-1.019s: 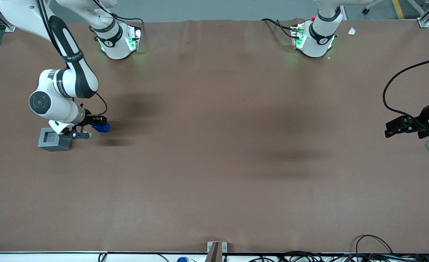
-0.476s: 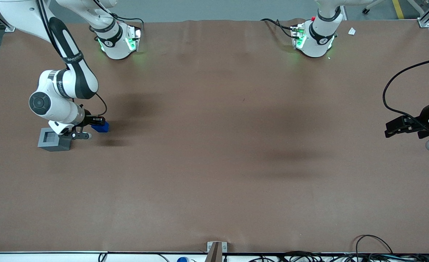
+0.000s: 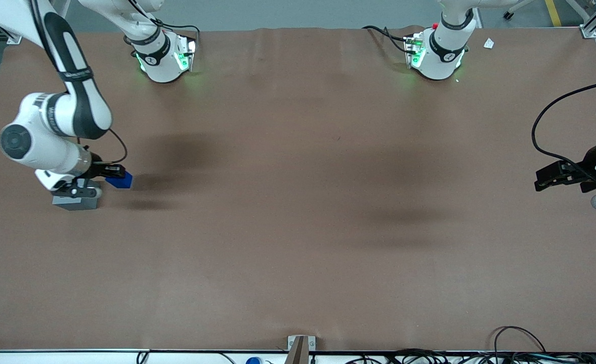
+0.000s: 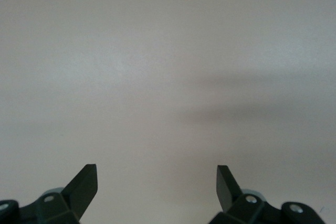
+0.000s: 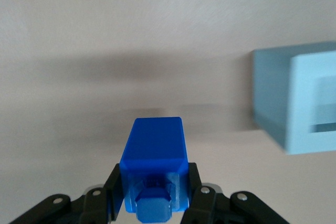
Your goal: Insert blue part into gray base with right arm
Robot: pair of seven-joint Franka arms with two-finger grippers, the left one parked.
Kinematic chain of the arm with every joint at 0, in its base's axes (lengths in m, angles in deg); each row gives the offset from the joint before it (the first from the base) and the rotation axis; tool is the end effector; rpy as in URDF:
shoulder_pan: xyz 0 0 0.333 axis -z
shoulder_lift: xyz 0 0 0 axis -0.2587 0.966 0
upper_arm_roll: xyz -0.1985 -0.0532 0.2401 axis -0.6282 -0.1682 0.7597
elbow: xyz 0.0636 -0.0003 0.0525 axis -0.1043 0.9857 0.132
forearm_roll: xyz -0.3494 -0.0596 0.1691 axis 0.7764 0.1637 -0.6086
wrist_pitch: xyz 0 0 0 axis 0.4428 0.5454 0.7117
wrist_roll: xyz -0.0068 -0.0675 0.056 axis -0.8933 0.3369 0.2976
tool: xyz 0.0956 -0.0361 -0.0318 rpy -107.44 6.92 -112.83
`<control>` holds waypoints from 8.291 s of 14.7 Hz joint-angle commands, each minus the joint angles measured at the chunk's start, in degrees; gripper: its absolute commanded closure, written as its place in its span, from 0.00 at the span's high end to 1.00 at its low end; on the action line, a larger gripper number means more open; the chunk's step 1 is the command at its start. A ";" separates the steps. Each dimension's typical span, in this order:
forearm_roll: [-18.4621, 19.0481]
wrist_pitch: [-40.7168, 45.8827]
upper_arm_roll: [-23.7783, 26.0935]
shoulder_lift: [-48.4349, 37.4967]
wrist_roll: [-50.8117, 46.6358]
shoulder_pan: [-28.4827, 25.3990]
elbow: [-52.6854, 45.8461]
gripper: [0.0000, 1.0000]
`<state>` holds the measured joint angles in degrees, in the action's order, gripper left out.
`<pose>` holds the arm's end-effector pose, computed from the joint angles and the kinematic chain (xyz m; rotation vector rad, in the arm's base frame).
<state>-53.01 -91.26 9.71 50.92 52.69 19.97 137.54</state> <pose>0.5301 -0.0655 0.2916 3.1236 -0.0704 -0.2621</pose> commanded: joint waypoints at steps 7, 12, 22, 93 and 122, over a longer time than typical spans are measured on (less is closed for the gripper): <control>1.03 3.71 0.43 -0.08 5.22 6.61 -8.05 0.12; 1.38 3.62 0.51 0.63 9.37 10.05 -8.93 0.12; 3.14 3.71 0.51 2.38 11.39 11.98 -9.72 0.12; 1.48 30.77 1.13 -3.22 3.05 3.73 -28.44 1.00; -2.48 35.08 2.70 -17.74 -3.72 -3.58 -28.88 1.00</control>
<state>-55.11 -56.33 11.18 34.17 49.59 16.21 108.71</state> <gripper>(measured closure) 0.000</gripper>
